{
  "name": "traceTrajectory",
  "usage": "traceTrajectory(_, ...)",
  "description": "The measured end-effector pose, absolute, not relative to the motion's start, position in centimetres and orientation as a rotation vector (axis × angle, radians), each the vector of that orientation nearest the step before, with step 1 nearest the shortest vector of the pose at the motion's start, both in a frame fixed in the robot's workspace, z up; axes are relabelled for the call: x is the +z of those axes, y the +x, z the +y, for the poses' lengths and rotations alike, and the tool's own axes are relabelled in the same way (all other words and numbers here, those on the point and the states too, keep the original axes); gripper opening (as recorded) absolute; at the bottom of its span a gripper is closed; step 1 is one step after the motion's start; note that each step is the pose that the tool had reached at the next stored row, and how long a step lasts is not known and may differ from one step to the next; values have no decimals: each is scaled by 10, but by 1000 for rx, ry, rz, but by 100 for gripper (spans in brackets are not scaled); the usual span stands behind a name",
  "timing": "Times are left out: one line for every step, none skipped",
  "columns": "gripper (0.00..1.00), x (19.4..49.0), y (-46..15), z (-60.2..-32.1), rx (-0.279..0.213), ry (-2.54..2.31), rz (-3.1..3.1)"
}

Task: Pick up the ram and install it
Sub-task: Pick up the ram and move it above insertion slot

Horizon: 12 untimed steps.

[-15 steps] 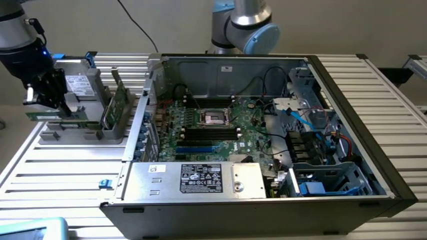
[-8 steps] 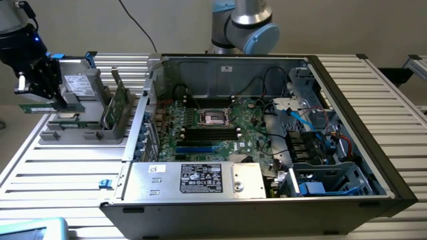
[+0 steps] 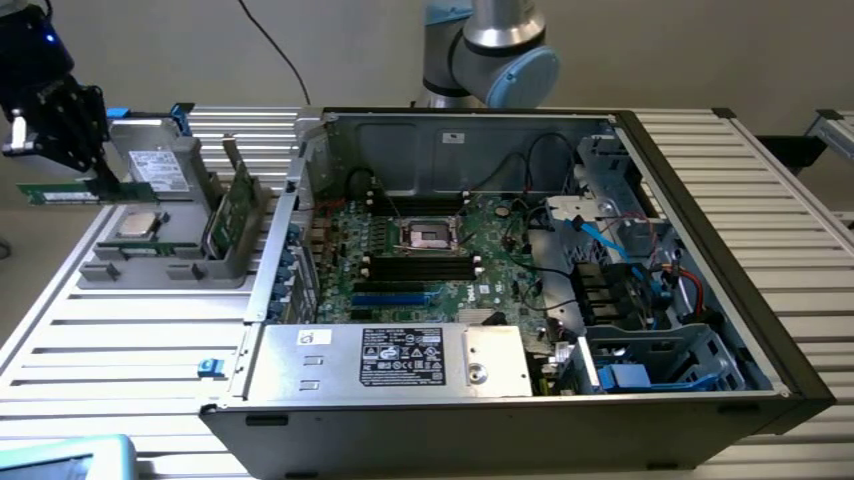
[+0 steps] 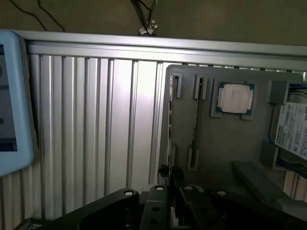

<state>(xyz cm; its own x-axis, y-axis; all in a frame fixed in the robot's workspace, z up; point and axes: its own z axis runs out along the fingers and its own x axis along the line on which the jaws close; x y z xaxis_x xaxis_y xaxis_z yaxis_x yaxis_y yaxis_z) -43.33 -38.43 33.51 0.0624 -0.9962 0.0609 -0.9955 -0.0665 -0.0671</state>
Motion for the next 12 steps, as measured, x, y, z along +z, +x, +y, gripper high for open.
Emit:
traceTrajectory(14, 340, -433, -384, -142, -2285, 2140)
traceTrajectory(14, 344, -433, -384, -142, -2286, 2139)
traceTrajectory(14, 348, -433, -384, -143, -2287, 2138)
traceTrajectory(14, 352, -433, -384, -143, -2287, 2137)
traceTrajectory(14, 355, -432, -384, -144, -2287, 2136)
traceTrajectory(14, 358, -432, -384, -145, -2287, 2135)
traceTrajectory(14, 361, -431, -384, -146, -2287, 2134)
traceTrajectory(14, 364, -430, -384, -147, -2287, 2134)
traceTrajectory(14, 367, -429, -384, -147, -2286, 2134)
traceTrajectory(14, 371, -427, -384, -147, -2286, 2134)
traceTrajectory(14, 374, -426, -384, -148, -2286, 2133)
traceTrajectory(14, 377, -424, -384, -148, -2286, 2133)
